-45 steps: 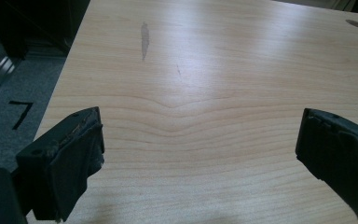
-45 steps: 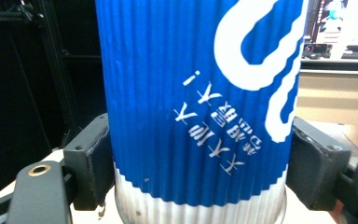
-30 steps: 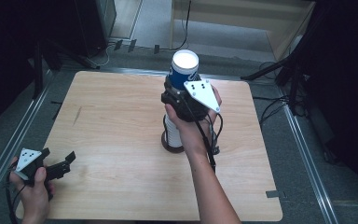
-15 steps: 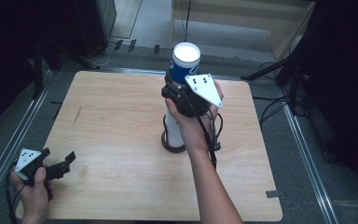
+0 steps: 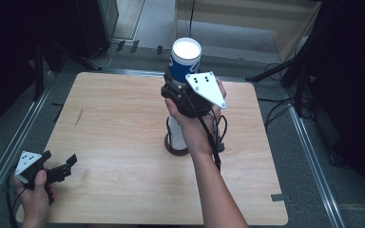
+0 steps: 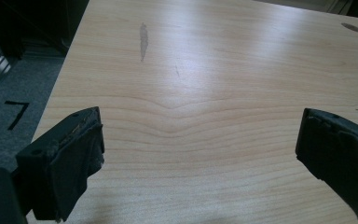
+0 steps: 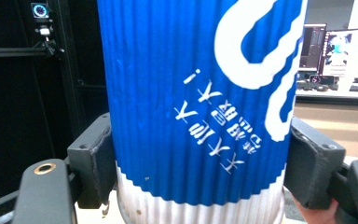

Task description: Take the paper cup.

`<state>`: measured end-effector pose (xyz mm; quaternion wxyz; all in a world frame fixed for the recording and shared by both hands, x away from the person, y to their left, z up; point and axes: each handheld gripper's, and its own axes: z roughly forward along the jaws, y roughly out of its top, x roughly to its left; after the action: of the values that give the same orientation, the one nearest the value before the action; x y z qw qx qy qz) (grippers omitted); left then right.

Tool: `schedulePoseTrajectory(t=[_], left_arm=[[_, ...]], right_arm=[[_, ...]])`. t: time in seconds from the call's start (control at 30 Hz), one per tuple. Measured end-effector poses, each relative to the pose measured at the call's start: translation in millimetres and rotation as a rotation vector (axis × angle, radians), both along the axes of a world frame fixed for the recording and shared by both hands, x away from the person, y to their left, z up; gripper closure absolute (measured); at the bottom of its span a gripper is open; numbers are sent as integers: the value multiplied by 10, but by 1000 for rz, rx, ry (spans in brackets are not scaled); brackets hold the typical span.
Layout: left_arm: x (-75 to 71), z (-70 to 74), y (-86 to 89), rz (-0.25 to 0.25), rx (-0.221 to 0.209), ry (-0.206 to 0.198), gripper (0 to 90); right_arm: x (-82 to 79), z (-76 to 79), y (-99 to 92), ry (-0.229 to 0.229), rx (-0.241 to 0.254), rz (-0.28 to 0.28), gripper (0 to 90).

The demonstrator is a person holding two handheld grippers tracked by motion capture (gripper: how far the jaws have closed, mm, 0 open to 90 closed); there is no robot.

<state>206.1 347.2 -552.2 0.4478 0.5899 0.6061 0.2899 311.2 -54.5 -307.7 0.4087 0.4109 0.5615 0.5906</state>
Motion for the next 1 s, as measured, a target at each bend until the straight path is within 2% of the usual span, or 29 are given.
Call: schedulePoseTrajectory(t=[0.23, 0.63, 1.0], left_arm=[[0, 0, 0, -1, 0, 0, 20], [1, 0, -2, -1, 1, 0, 20], [-4, 1, 4, -2, -2, -6, 20]], right_arm=[[-89, 70, 32, -18, -9, 27, 228], [-238, 95, 95, -20, -26, 69, 228], [-438, 0, 192, -6, -34, 122, 229]])
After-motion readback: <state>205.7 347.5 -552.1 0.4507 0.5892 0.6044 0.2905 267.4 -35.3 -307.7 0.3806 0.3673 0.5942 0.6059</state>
